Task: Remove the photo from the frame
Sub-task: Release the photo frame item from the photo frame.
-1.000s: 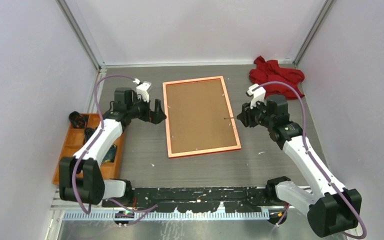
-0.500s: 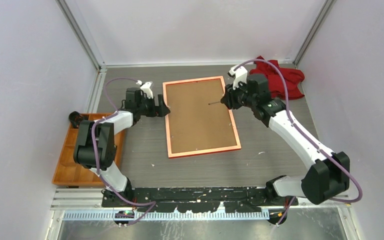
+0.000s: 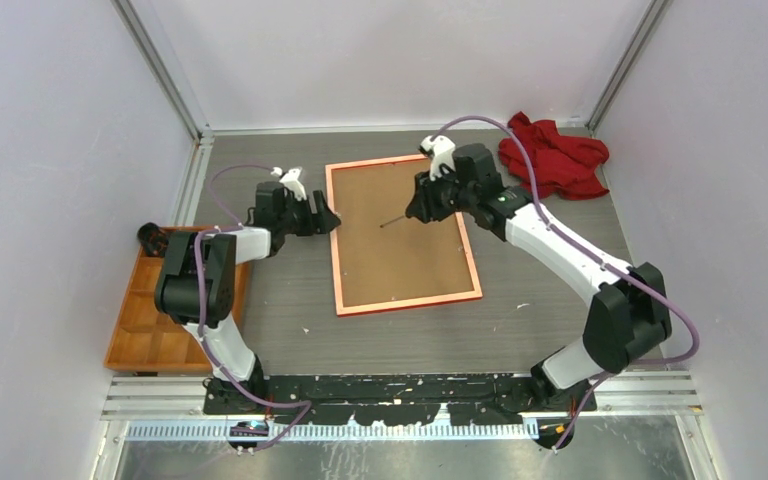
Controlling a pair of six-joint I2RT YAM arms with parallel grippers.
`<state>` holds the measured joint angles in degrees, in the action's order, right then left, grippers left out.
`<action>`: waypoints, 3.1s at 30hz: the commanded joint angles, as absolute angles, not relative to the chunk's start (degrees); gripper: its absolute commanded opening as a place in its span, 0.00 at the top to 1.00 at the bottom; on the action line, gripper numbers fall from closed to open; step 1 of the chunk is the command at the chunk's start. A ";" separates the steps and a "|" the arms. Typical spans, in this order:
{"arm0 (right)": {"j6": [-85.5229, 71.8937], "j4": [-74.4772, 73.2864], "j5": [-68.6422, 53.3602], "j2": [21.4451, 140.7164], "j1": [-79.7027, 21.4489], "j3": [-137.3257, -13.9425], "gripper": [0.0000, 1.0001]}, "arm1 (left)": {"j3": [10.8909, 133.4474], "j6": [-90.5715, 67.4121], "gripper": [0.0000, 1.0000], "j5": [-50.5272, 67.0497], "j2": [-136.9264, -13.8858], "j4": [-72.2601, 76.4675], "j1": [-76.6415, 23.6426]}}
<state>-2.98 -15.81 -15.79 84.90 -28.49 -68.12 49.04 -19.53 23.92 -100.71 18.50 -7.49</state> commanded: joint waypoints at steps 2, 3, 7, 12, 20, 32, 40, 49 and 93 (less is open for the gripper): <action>-7.21 -14.24 -20.54 89.58 -32.20 -75.53 0.99 | 47.58 -19.53 0.28 27.26 -100.89 24.37 -7.57; -7.80 -14.41 -20.60 90.85 -32.64 -76.57 0.99 | 47.49 -19.43 0.29 27.71 -101.04 24.50 -7.52; -8.44 -16.07 -23.74 93.81 -33.47 -78.43 0.99 | 47.67 -19.52 0.37 31.85 -102.86 24.74 -6.27; -7.57 -12.51 -25.93 93.22 -35.13 -74.59 0.99 | 48.34 -20.53 0.43 33.87 -104.13 24.50 -4.85; -11.87 -9.66 -26.35 95.19 -35.72 -72.80 0.99 | 49.57 -20.30 0.50 33.59 -105.33 22.92 -4.83; -11.74 -8.14 -27.55 96.51 -36.44 -70.55 0.99 | 54.50 -19.34 0.53 27.60 -107.24 14.04 -6.42; -14.18 -5.87 -27.70 98.74 -36.98 -69.58 0.99 | 55.79 -17.21 0.50 28.26 -107.63 11.94 -7.82; -16.08 -5.54 -27.88 99.79 -36.94 -69.83 0.99 | 55.64 -16.31 0.54 30.07 -107.74 12.67 -8.03; -15.37 -3.18 -17.51 99.68 -37.21 -68.05 0.99 | 56.16 -14.50 0.69 30.01 -107.62 11.43 -9.05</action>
